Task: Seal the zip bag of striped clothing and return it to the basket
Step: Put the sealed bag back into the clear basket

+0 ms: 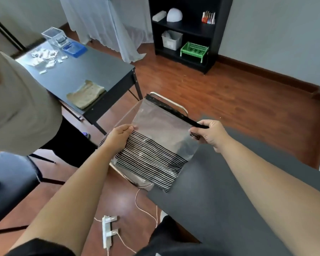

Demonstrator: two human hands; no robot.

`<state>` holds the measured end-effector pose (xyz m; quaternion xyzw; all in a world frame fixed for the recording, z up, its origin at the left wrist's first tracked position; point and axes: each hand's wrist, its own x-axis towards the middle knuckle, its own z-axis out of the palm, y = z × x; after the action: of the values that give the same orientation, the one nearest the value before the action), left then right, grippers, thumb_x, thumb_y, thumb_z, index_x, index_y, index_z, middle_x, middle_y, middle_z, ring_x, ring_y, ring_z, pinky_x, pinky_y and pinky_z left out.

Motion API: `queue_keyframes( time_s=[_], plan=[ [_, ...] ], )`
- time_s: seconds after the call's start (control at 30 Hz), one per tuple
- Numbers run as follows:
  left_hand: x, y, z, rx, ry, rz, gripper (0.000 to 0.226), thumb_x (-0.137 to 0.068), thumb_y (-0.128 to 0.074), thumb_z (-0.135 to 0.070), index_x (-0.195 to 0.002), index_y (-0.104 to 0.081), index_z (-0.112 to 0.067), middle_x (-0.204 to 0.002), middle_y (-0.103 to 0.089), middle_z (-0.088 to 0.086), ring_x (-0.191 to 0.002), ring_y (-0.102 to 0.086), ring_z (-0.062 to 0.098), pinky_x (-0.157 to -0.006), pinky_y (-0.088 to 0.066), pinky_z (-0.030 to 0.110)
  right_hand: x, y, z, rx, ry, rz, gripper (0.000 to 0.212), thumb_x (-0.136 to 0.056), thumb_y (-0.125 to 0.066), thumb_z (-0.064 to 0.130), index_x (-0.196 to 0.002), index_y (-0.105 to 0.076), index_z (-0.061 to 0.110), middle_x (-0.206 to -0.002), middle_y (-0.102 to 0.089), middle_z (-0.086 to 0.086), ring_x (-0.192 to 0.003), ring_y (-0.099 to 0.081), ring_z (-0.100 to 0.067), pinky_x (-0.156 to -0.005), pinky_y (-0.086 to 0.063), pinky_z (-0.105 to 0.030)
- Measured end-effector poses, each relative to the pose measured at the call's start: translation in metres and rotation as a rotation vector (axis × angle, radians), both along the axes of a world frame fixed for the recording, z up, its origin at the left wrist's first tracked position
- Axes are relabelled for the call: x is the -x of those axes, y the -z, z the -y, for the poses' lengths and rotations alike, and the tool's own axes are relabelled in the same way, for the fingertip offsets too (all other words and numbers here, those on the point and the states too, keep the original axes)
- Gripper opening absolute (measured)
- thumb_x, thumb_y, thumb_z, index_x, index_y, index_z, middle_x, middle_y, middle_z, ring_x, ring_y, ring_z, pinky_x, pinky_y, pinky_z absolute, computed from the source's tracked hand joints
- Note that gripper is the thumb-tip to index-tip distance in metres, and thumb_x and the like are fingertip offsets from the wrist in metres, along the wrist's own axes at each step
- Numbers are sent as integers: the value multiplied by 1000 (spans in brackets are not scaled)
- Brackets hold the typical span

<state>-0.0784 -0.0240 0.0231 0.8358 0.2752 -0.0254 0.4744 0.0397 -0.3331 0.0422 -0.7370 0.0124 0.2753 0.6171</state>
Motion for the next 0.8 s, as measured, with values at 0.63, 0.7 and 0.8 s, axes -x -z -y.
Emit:
queue_keyframes(
  time_s=[0.63, 0.7, 0.8],
  plan=[
    [-61, 119, -80, -303, 240, -437, 35, -103, -42, -37, -118, -66, -16, -120, -66, 11, -111, -58, 31, -86, -41, 34, -26, 83, -107, 1100, -578, 310, 32, -91, -50, 13, -118, -65, 25, -114, -68, -9, -111, -55, -32, -97, -35, -41],
    [-63, 127, -81, -324, 246, -426, 35, -103, -42, -36, -118, -66, -17, -120, -67, 11, -110, -59, 31, -85, -42, 34, -23, 89, -116, 1220, -655, 340, 31, -88, -47, 5, -107, -65, 21, -106, -68, -10, -110, -54, -32, -101, -30, -42],
    [-64, 134, -80, -364, 266, -421, 36, -103, -39, -39, -123, -63, -22, -122, -66, 10, -110, -60, 31, -83, -45, 35, -20, 94, -124, 1322, -751, 367, 25, -83, -50, 1, -94, -59, 21, -103, -68, -7, -108, -53, -28, -98, -29, -40]
  ],
)
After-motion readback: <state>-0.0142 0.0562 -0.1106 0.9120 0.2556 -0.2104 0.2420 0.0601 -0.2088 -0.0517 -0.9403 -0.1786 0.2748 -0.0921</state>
